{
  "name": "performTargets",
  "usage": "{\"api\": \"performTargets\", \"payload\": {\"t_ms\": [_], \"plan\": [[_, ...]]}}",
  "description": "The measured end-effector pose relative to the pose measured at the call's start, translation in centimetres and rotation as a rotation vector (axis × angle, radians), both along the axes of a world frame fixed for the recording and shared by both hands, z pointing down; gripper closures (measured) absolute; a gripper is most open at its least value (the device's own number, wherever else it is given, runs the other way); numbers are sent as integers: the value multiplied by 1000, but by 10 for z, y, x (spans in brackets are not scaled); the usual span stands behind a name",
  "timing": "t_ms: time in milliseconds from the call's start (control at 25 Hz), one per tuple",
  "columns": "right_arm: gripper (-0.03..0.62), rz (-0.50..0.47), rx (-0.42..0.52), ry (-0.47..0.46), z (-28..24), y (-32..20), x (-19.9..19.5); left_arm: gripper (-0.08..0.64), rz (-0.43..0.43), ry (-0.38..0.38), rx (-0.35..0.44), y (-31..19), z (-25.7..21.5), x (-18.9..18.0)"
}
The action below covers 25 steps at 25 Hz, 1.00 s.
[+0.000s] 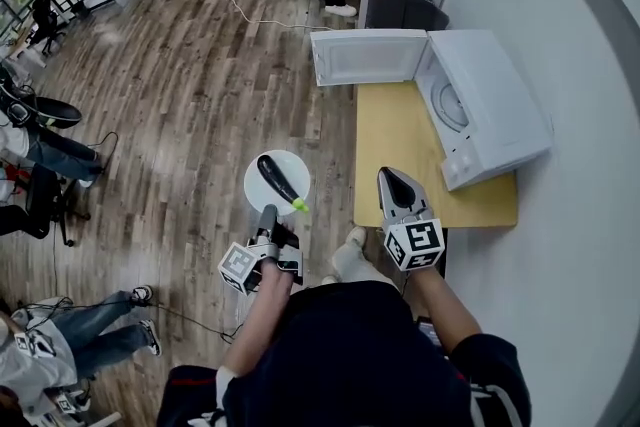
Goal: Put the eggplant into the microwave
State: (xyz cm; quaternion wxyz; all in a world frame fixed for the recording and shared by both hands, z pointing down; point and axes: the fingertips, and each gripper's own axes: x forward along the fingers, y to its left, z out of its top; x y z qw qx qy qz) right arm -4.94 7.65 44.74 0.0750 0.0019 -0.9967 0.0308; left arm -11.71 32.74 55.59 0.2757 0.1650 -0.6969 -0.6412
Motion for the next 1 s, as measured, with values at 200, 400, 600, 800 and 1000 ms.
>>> {"api": "performTargets", "payload": {"t_ms": [200, 400, 600, 800, 1000], "plan": [[580, 22, -9, -3, 0, -31, -24, 537, 34, -3, -12, -36, -2, -30], [580, 52, -23, -5, 1, -72, -45, 537, 73, -9, -28, -78, -7, -55], [580, 79, -31, -8, -4, -107, -60, 537, 106, -11, -24, -120, -13, -80], [580, 108, -42, -3, -2, -150, -76, 537, 149, -17, -36, -166, -14, -100], [580, 148, -51, -1, 2, -185, -82, 537, 196, -25, -38, -199, -4, -116]]}}
